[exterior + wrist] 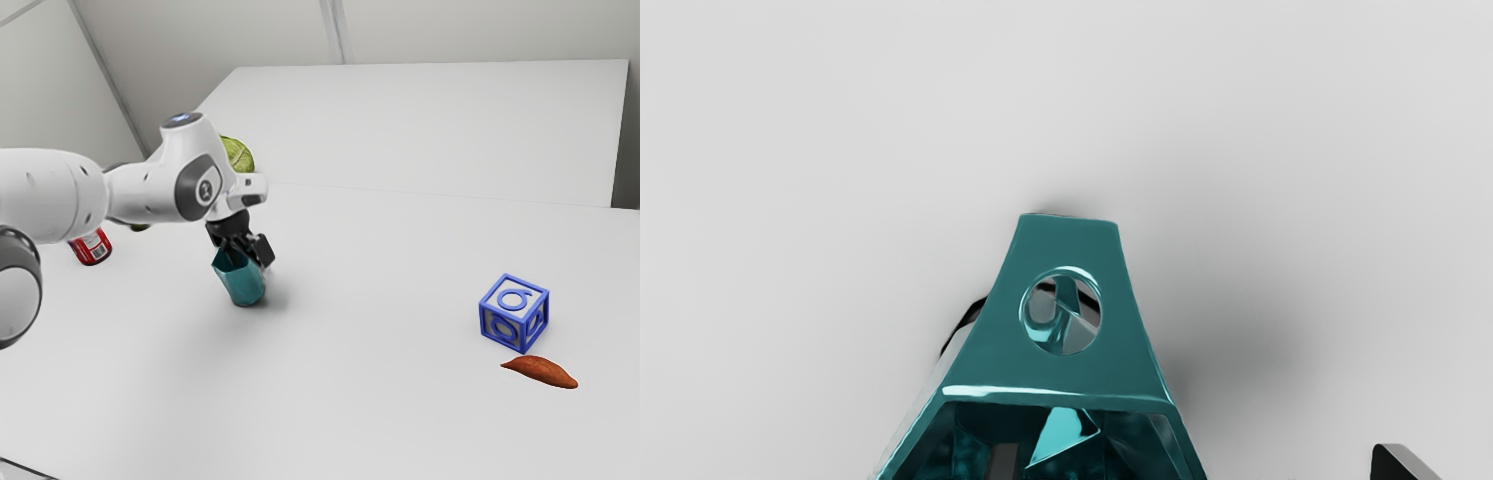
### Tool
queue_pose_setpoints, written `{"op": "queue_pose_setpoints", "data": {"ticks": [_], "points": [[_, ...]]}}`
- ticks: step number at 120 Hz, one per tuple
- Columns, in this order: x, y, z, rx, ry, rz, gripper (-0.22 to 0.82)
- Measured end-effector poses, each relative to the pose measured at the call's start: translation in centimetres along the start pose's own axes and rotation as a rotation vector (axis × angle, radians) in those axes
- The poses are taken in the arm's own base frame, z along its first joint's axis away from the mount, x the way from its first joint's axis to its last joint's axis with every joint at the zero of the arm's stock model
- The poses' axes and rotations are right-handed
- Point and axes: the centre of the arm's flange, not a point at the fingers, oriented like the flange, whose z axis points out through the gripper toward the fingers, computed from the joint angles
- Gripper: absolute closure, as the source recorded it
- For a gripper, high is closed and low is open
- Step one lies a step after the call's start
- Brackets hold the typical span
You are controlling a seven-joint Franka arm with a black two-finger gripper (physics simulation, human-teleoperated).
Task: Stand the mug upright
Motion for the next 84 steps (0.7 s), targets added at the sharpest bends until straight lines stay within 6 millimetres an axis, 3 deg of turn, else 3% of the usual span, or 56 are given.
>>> {"op": "queue_pose_setpoints", "data": {"ticks": [16,40,69,84], "points": [[-0.1,0.2,-2.1,-0.001,0.032,0.004,0.02],[-0.5,1.0,-7.3,0.009,0.092,0.029,0.01],[3.3,0.1,-17.7,0.043,0.150,0.025,0.00],[4.1,-0.4,-19.8,0.035,0.104,0.008,0.00]]}}
